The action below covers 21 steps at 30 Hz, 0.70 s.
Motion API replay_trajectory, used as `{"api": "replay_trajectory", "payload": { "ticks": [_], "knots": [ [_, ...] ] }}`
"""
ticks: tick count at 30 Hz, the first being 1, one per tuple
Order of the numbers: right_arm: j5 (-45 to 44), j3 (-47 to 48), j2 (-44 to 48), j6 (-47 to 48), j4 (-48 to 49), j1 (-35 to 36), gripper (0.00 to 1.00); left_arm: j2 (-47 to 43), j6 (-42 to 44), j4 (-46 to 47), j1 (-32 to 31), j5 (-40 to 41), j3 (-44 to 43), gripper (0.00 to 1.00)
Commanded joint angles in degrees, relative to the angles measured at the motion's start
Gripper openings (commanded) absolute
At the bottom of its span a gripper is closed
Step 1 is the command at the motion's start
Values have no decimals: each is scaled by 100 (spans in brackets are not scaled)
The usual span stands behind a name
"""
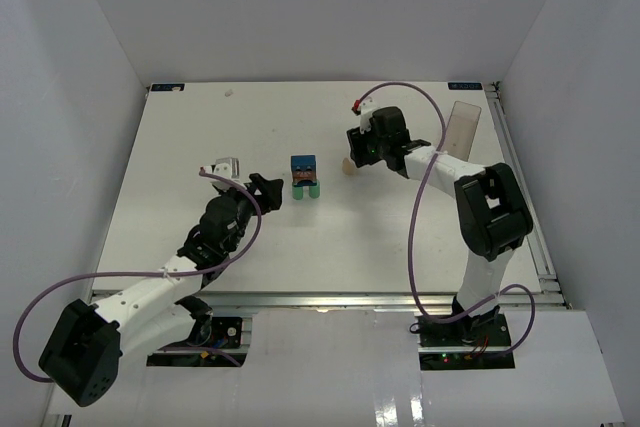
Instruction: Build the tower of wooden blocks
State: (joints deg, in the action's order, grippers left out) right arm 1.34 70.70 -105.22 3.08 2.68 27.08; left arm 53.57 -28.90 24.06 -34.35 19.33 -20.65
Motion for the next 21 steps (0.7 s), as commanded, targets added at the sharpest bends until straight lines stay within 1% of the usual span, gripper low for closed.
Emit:
{"api": "replay_trajectory", "payload": {
  "ticks": [1, 3, 4, 8, 13, 14, 19, 21],
  "knots": [
    [697, 342, -433, 96, 27, 92, 49, -9, 100, 12, -24, -246, -212, 87],
    [866, 387, -583, 118, 56, 94, 49, -26, 82, 24, -19, -249, -205, 95],
    [946, 400, -622, 123, 66, 96, 49, -31, 77, 20, -19, -267, -203, 98],
    [994, 254, -657, 135, 306, 154, 49, -75, 63, -3, -19, -298, -200, 98],
    [841, 245, -725, 126, 286, 178, 47, -184, 51, -26, -25, -251, -185, 98],
    [801, 222, -728, 118, 301, 184, 46, -208, 51, 5, -23, -254, -166, 98],
    [701, 134, -739, 68, 381, 169, 27, -251, 46, 49, -26, -241, -100, 98],
    [746, 91, -705, -9, 392, 156, 22, -251, 51, 38, -23, -222, -97, 98]
  ]
}}
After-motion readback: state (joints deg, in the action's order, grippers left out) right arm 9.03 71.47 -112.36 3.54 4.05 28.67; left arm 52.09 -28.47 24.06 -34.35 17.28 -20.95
